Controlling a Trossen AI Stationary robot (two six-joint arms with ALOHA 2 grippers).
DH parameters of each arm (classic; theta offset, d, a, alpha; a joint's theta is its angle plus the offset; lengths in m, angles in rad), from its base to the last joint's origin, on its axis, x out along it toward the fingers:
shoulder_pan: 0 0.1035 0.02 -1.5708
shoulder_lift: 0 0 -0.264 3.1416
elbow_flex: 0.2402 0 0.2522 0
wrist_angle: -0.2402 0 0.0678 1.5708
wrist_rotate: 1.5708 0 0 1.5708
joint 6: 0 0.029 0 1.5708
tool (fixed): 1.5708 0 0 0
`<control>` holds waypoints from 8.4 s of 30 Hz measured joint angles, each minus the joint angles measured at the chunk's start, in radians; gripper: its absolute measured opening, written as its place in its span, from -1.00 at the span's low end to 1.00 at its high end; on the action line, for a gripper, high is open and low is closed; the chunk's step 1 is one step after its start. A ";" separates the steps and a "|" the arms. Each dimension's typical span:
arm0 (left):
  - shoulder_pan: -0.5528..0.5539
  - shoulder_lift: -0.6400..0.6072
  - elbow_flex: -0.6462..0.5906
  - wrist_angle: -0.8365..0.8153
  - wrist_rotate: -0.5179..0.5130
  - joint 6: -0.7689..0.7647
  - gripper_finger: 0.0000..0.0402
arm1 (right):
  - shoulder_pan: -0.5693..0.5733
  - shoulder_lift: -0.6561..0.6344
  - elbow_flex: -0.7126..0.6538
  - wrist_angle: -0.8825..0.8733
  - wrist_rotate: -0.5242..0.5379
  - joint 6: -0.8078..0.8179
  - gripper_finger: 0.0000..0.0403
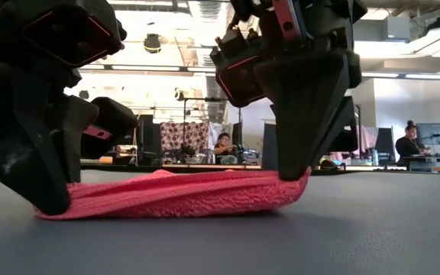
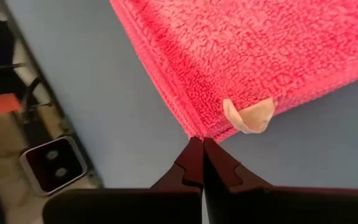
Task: Roll towel
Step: Roll the pink towel
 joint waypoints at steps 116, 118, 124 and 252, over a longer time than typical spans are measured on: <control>0.020 -0.099 0.048 -0.177 0.079 -0.079 -1.00 | -0.002 0.026 0.000 -0.025 0.189 0.024 -0.91; 0.021 -0.099 0.048 -0.177 0.100 -0.092 -1.00 | -0.002 0.026 0.000 -0.024 0.189 0.024 -0.91; 0.023 -0.099 0.048 -0.145 0.136 -0.147 -1.00 | -0.002 0.026 0.000 -0.024 0.189 0.018 -0.91; 0.095 -0.099 -0.218 0.127 0.079 -1.212 -1.00 | 0.243 0.092 0.120 0.074 0.896 -0.445 -0.39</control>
